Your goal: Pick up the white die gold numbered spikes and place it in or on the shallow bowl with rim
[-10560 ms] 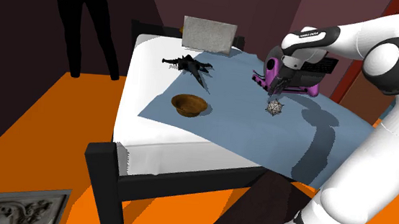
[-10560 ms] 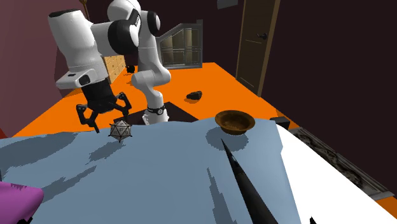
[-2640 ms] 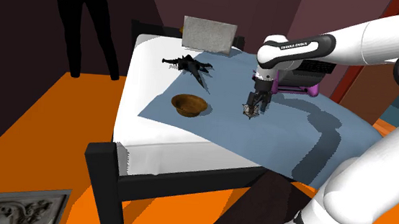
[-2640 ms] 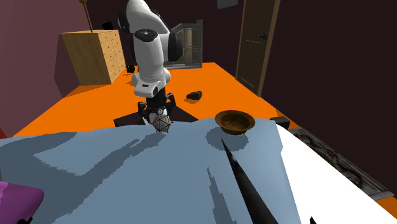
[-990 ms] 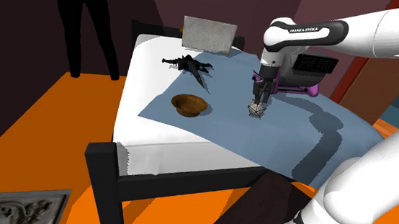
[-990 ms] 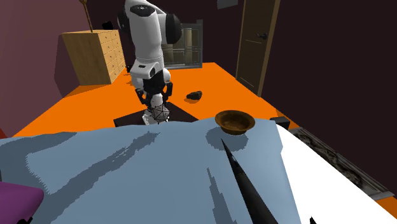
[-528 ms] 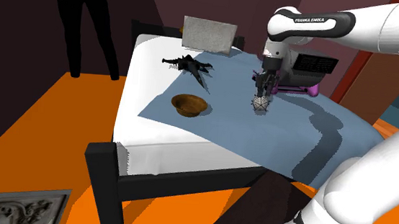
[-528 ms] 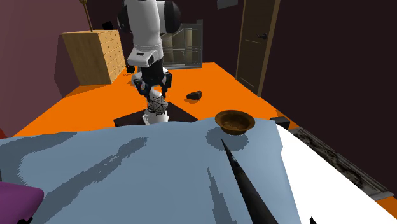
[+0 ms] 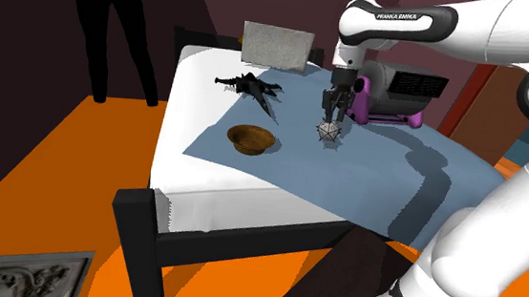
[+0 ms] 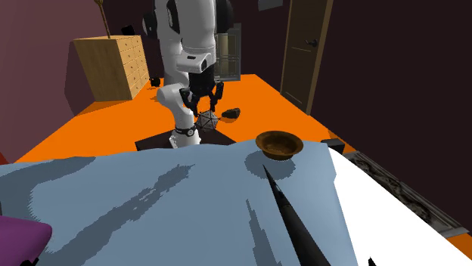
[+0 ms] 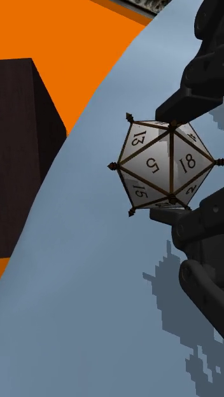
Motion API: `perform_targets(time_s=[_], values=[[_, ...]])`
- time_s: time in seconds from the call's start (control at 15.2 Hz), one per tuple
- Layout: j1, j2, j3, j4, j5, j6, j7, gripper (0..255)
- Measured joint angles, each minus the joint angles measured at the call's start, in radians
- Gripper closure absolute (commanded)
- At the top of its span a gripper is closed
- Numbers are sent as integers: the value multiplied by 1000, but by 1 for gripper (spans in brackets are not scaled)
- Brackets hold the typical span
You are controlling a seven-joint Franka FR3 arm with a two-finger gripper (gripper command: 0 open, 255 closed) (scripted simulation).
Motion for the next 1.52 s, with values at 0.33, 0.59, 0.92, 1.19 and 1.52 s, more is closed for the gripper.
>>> perform_targets(time_s=[0.33,0.59,0.92,1.19,1.52], values=[[46,96,50,114,46,-18,90,255],[84,180,89,218,79,-34,165,255],[126,292,128,362,109,-61,249,255],[155,415,155,533,132,-103,314,255],[163,422,158,493,133,-56,319,255]])
